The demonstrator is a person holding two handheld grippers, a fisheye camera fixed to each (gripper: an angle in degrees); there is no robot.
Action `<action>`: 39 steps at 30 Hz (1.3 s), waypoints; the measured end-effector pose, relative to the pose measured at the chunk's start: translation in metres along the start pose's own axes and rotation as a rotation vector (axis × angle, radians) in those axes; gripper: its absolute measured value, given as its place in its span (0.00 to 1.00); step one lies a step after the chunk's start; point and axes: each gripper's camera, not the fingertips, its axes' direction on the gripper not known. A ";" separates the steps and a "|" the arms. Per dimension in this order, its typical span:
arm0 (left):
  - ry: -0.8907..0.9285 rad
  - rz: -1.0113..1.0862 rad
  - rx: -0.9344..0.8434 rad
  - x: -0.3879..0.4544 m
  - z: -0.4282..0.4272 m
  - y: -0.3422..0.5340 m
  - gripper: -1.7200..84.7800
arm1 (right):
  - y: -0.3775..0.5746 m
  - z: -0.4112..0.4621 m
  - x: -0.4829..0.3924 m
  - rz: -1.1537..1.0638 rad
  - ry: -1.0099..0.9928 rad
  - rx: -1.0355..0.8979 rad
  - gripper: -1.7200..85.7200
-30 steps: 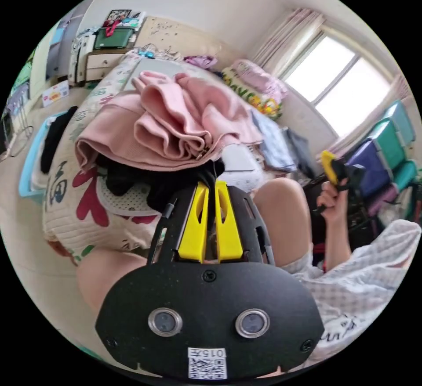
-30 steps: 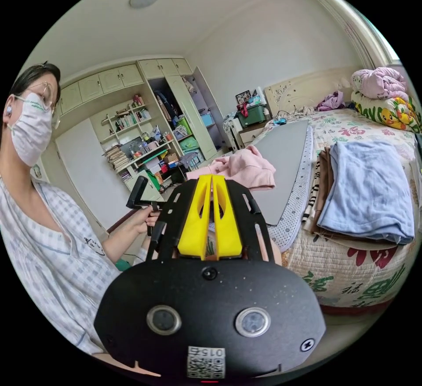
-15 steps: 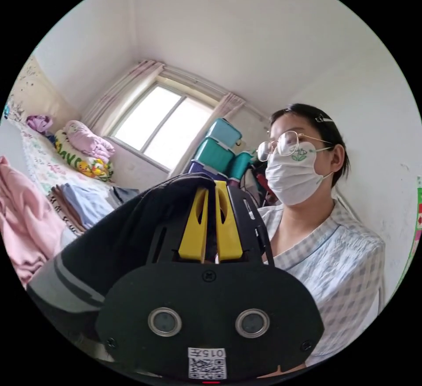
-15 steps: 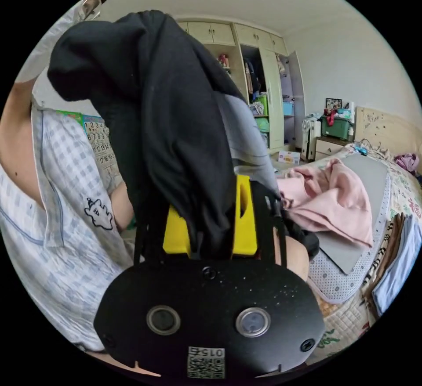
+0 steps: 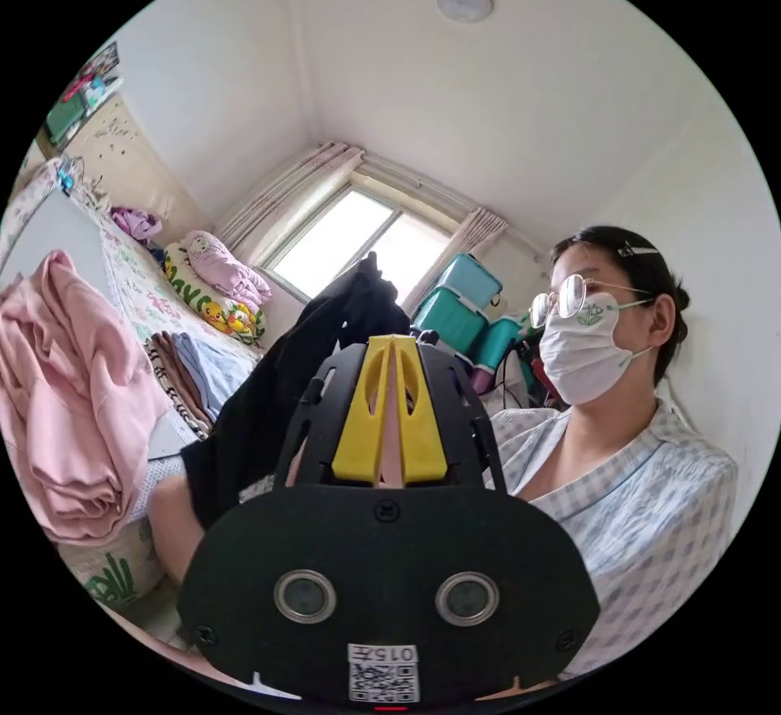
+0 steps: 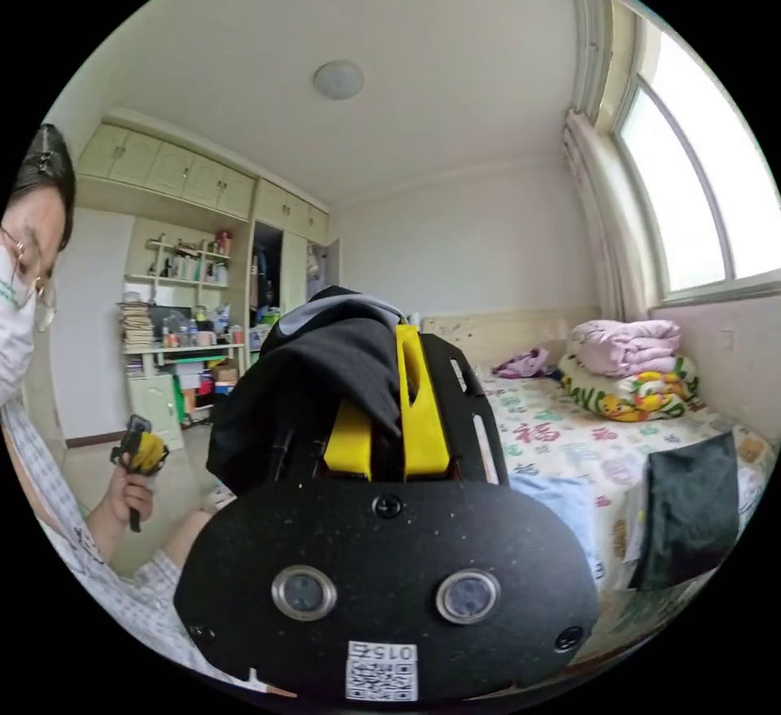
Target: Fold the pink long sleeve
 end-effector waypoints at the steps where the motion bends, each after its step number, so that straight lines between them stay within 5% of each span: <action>1: -0.012 -0.035 0.016 -0.011 -0.006 0.002 0.01 | -0.008 0.019 0.025 -0.001 0.083 -0.013 0.05; 5: -0.062 -0.104 0.052 -0.038 -0.019 0.006 0.01 | -0.006 0.102 0.088 -0.080 0.309 -0.121 0.05; 8: -0.090 -0.148 0.038 -0.055 -0.021 0.007 0.01 | 0.032 0.196 0.162 0.007 0.229 -0.352 0.05; 13: -0.127 -0.210 0.023 -0.079 -0.022 0.014 0.01 | 0.207 0.360 0.220 -0.061 0.185 -1.025 0.07; 18: -0.384 -0.232 -0.032 -0.088 -0.032 0.016 0.01 | 0.268 0.376 0.187 -0.318 0.101 -1.400 0.08; 22: -0.715 -0.218 -0.130 -0.095 -0.036 0.011 0.04 | 0.250 0.343 0.176 -0.463 0.168 -1.443 0.09; 27: -0.801 -0.276 -0.132 -0.114 -0.041 0.015 0.08 | 0.204 0.290 0.203 -0.492 0.259 -1.440 0.09; 34: -0.949 -0.303 -0.136 -0.131 -0.035 0.018 0.09 | 0.119 0.232 0.184 -0.382 0.039 -1.163 0.08; 39: -0.991 -0.306 -0.156 -0.149 -0.017 0.024 0.10 | 0.127 0.270 0.156 -0.311 -0.214 -1.018 0.13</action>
